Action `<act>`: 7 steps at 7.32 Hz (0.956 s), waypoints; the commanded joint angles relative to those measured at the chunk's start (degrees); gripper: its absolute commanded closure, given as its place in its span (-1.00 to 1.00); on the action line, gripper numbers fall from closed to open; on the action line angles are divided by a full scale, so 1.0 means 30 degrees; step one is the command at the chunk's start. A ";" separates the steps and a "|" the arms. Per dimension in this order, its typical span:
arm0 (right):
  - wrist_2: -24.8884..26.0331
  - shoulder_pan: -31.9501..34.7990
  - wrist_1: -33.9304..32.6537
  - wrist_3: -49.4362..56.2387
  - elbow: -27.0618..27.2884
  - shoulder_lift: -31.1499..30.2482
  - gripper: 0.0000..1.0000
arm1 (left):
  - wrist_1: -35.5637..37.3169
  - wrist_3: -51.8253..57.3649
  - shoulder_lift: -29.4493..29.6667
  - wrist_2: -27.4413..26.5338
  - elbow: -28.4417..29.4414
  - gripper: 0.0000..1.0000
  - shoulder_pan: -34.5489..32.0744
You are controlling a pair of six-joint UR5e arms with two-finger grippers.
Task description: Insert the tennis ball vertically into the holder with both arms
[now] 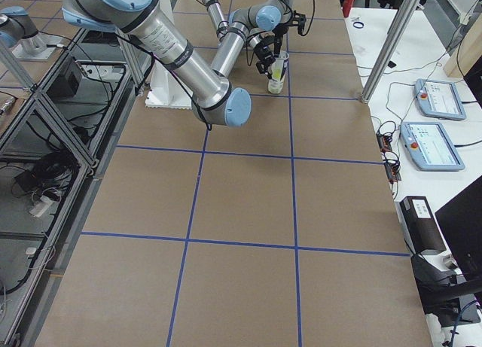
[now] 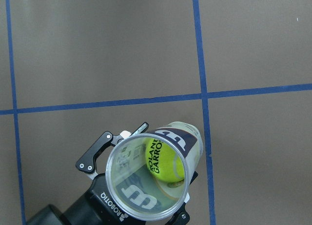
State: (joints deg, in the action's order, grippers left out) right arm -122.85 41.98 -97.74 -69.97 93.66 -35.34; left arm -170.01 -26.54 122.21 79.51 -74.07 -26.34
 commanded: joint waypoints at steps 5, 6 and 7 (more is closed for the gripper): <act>-0.0093 0.0654 -0.0029 0.0267 0.0832 -0.0787 -0.98 | 0.0011 0.0000 -0.2322 0.0010 -0.2548 -0.98 0.0252; -0.0412 0.0917 -0.0029 0.0267 0.0832 -0.0904 -0.98 | 0.0011 0.0000 -0.3026 0.0039 -0.3165 -0.98 0.0282; -0.0764 0.1383 -0.0029 0.0441 0.0890 -0.1166 -0.98 | 0.0011 0.0000 -0.3642 0.0417 -0.3694 -0.98 0.0312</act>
State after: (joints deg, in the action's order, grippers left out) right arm -124.02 44.75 -97.82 -69.06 96.18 -38.10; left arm -169.98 -26.54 113.68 79.88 -83.01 -25.54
